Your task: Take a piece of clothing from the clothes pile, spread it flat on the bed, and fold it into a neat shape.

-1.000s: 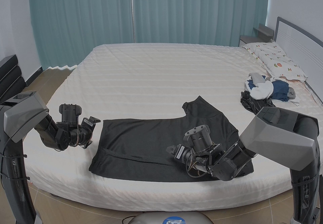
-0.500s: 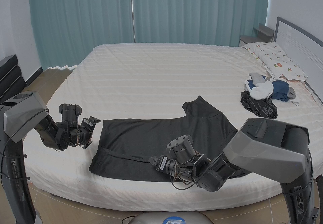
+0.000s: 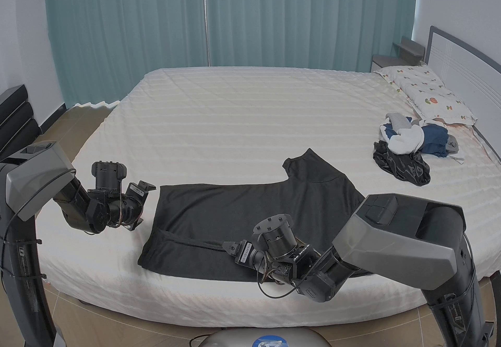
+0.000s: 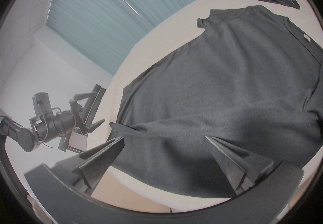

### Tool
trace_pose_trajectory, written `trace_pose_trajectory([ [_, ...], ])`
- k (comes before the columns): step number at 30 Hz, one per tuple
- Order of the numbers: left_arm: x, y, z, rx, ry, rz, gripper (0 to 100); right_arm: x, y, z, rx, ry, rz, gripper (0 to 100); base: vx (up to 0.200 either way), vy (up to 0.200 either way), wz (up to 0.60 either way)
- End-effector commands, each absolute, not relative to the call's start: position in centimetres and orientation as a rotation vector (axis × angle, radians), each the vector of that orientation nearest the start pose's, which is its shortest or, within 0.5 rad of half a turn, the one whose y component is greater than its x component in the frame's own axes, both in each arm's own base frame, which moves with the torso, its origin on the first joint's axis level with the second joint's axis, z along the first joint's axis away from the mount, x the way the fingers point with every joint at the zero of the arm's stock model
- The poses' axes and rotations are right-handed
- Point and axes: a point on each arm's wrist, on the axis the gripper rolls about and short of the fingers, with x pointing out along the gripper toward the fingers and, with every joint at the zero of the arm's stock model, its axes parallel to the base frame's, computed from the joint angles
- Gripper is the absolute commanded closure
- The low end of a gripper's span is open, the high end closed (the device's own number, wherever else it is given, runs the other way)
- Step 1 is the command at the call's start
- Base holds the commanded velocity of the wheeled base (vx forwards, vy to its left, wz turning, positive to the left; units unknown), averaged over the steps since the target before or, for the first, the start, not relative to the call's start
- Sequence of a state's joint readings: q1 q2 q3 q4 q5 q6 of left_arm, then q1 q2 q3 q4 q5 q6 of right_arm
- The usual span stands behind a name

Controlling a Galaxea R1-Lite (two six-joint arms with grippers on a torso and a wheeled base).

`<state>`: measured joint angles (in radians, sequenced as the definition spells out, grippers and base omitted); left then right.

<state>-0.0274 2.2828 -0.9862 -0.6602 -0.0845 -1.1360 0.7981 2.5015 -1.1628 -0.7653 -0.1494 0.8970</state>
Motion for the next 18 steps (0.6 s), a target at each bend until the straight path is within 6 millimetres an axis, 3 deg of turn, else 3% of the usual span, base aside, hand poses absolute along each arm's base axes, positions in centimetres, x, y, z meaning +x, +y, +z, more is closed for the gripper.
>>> trace_pose_trajectory([
  [1, 39.7, -1.3, 1.8, -1.113, 0.631, 0.267, 0, 30.9, 30.9, -3.2, 0.57, 0.733, 0.348, 0, 0.0, 0.0, 0.0],
  [3, 39.7, -1.3, 1.8, -1.113, 0.631, 0.267, 0, 29.7, 29.6, -1.6, 0.577, 0.701, 0.369, 0, 0.0, 0.0, 0.0],
  [8, 39.7, -1.3, 1.8, -1.113, 0.632, 0.268, 0, 26.6, 25.6, 0.3, 0.544, 0.69, 0.365, 0, 0.0, 0.0, 0.0],
  [10, 39.7, -1.3, 1.8, -1.113, 0.631, 0.267, 0, 26.6, 23.3, 1.0, 0.554, 0.648, 0.349, 0, 0.0, 0.0, 0.0],
  [11, 39.7, -1.3, 1.8, -1.113, 0.631, 0.267, 0, 26.6, 23.3, 1.0, 0.554, 0.648, 0.349, 0, 0.0, 0.0, 0.0],
  [15, 39.7, -1.3, 1.8, -1.113, 0.631, 0.267, 0, 27.3, 17.0, 2.9, 0.599, 0.566, 0.268, 0, 0.0, 0.0, 0.0],
  [18, 39.6, -1.3, 1.9, -1.113, 0.631, 0.267, 0, 27.7, 14.4, 3.1, 0.614, 0.571, 0.24, 0, 0.0, 0.0, 0.0],
])
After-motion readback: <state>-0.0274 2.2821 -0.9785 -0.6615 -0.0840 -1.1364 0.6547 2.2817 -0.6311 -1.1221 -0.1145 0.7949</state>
